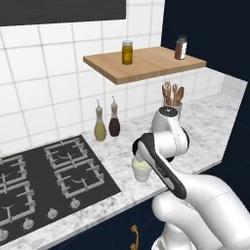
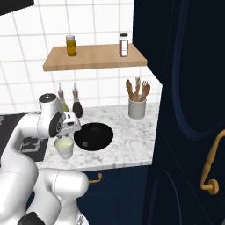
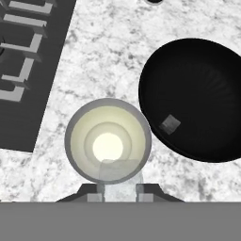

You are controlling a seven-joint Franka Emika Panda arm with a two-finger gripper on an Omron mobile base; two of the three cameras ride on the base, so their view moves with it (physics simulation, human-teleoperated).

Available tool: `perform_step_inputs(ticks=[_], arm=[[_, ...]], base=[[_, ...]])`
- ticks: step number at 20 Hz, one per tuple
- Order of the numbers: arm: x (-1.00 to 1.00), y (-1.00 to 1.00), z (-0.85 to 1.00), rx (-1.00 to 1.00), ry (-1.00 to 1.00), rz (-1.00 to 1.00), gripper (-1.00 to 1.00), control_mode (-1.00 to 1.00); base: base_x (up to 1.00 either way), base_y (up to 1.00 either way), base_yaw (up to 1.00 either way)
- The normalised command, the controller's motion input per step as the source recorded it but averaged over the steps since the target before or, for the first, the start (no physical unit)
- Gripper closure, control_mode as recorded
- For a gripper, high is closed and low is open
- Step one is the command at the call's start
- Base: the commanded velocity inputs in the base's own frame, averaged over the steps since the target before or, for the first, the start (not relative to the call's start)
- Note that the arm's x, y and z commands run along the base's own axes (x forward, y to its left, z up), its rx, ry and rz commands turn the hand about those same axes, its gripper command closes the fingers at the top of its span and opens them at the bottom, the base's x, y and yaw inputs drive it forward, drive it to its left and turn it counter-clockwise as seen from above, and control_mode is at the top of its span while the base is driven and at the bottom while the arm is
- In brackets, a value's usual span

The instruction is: Grab a lemon wedge from the fridge and one ice cube from the ice bowl, and put them in the glass of lemonade.

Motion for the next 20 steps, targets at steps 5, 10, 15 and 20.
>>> perform_step_inputs(ticks=[5, 10, 15, 20], arm=[[0.00, 0.00, -0.02, 0.00, 0.00, 0.00, 1.00, -1.00], [0.15, 0.04, 0.00, 0.00, 0.00, 0.00, 1.00, -1.00], [0.20, 0.10, -0.11, 0.00, 0.02, 0.00, 1.00, -1.00], [0.00, 0.21, -0.12, 0.00, 0.05, 0.08, 1.00, -1.00]], base=[[0.00, 0.00, 0.00], [0.00, 0.00, 0.00], [0.00, 0.00, 0.00], [0.00, 0.00, 0.00]])
